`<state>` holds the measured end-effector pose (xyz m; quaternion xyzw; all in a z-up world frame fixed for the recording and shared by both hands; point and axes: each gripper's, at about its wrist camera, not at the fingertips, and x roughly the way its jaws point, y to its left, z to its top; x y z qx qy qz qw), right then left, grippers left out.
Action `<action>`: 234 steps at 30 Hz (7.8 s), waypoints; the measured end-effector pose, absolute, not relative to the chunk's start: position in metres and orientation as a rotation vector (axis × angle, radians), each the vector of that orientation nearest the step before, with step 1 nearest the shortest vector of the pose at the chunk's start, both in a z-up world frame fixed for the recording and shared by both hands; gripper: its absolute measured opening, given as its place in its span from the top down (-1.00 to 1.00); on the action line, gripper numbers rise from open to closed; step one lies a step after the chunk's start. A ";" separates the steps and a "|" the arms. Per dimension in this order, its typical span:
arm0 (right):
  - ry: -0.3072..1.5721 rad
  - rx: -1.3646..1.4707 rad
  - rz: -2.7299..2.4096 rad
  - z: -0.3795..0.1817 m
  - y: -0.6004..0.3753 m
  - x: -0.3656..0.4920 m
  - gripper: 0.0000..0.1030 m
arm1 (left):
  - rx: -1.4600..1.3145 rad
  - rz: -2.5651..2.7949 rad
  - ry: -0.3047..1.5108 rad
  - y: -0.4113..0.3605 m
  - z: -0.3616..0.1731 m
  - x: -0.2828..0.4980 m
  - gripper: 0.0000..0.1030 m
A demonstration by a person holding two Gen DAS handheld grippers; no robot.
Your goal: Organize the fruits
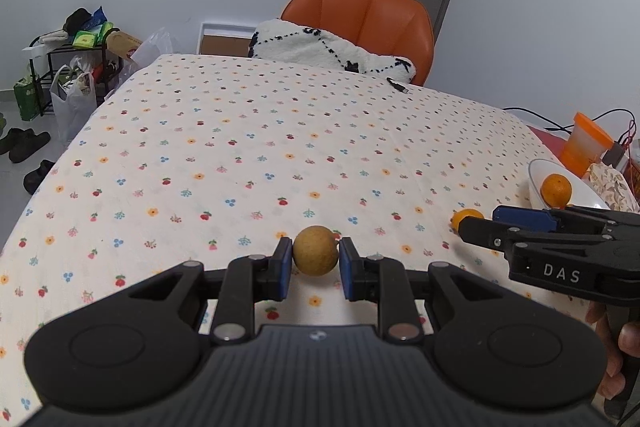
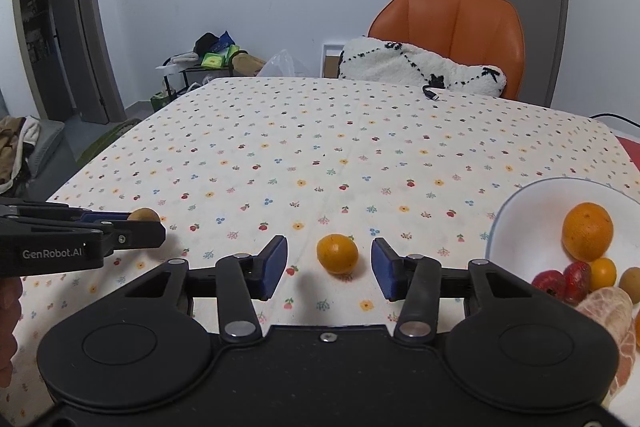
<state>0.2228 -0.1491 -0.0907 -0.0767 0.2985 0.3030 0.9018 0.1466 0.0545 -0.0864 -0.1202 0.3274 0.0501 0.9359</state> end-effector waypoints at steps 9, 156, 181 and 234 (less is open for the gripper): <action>0.630 -0.194 0.609 -0.097 -0.141 0.231 0.34 | -0.259 0.103 0.668 0.061 -0.088 0.151 0.55; 0.449 0.064 0.425 -0.011 -0.303 0.063 -1.00 | -0.103 -0.047 0.513 -0.048 0.005 0.040 -1.00; 0.399 0.049 0.520 0.037 -0.293 0.014 -1.00 | -0.039 0.033 0.453 -0.020 0.048 -0.019 -1.00; 0.508 0.009 0.542 0.024 -0.279 0.022 -1.00 | -0.058 0.020 0.489 -0.009 0.042 -0.014 -1.00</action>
